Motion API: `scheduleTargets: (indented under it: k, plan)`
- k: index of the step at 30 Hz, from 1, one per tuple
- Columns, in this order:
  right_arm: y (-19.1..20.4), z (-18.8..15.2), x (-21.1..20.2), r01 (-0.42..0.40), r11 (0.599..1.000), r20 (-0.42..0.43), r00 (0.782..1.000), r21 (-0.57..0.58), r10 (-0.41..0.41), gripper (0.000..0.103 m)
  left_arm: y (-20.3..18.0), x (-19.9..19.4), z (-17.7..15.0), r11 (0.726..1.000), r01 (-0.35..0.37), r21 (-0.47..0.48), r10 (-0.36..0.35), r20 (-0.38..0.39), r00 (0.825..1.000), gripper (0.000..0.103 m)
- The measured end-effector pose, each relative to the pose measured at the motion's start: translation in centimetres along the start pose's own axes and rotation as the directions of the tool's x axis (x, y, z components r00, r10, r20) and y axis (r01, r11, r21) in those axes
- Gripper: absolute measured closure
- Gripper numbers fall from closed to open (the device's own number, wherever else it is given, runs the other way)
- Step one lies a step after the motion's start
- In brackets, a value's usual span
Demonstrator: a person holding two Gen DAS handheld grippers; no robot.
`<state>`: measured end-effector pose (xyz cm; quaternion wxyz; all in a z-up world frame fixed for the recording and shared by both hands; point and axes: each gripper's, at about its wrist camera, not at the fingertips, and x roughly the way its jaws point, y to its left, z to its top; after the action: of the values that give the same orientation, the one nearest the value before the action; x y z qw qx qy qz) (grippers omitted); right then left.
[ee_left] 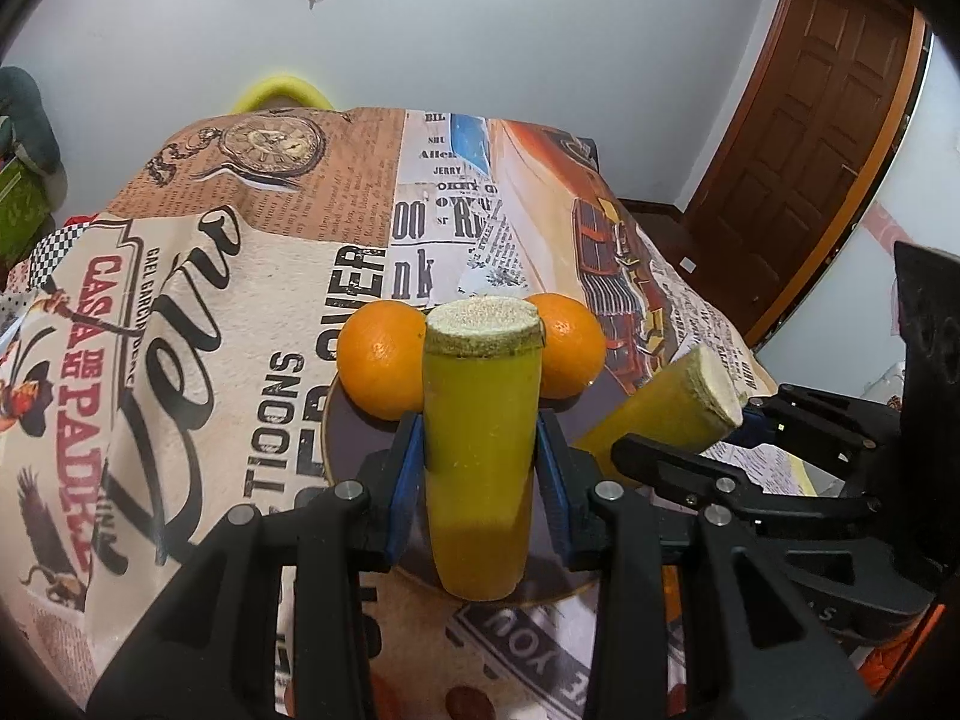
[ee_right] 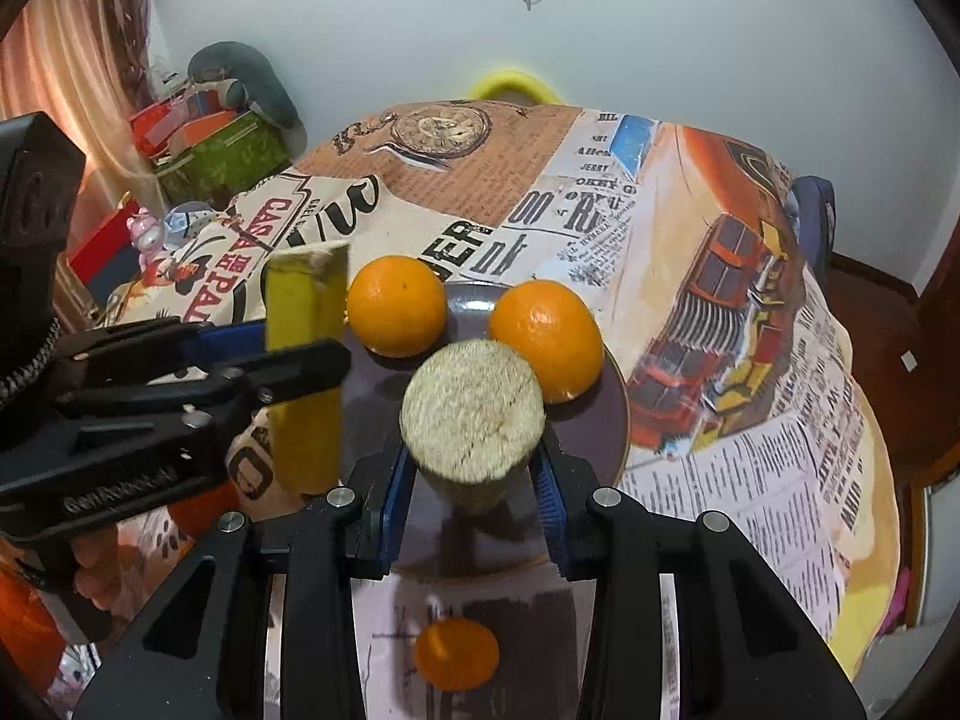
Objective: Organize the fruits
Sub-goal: 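Lower both corn cobs onto the plate between the oranges and open both grippers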
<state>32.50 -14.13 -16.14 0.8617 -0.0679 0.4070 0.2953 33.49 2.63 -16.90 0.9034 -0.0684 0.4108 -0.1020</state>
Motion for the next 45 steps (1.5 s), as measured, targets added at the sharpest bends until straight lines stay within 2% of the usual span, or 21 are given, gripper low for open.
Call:
scheduleTargets:
  k: [12, 17, 23, 28, 31, 41, 45]
  plan:
    - [-0.7, 0.8, 1.6, -0.027, 1.000, 0.022, 0.999, 0.009, 0.026, 0.069, 0.5, 2.5, 1.2, 1.000, -0.001, -0.001, 0.001, -0.028, 1.000, 0.067]
    - [-1.0, 0.9, 1.8, -0.038, 0.999, 0.029, 0.999, 0.018, 0.037, 0.069, 0.7, 1.3, 1.9, 0.999, 0.029, -0.015, -0.029, 0.014, 0.999, 0.066]
    - [-0.7, 1.0, 2.4, 0.011, 1.000, 0.017, 1.000, -0.009, -0.010, 0.066, 1.3, -0.3, 1.8, 1.000, 0.001, -0.008, 0.000, 0.040, 0.999, 0.066]
    - [-1.0, 1.0, 2.5, 0.017, 1.000, 0.014, 1.000, 0.000, -0.017, 0.065, 2.1, -1.3, 1.1, 1.000, -0.023, -0.008, 0.024, 0.046, 0.999, 0.066]
    - [-1.0, 0.9, 2.5, 0.006, 1.000, 0.011, 1.000, -0.001, -0.006, 0.058, 2.6, -1.8, 0.7, 1.000, -0.023, -0.018, 0.024, 0.042, 0.999, 0.066]
    - [1.0, 0.8, 1.3, 0.021, 0.997, 0.030, 0.999, -0.078, -0.019, 0.057, 2.7, -4.2, -0.9, 0.999, -0.042, -0.012, 0.043, 0.050, 0.998, 0.066]
    - [1.2, 0.5, 0.3, 0.031, 0.997, 0.035, 0.999, -0.074, -0.029, 0.051, 2.6, -5.7, -1.7, 0.999, -0.050, -0.007, 0.050, 0.057, 0.997, 0.066]
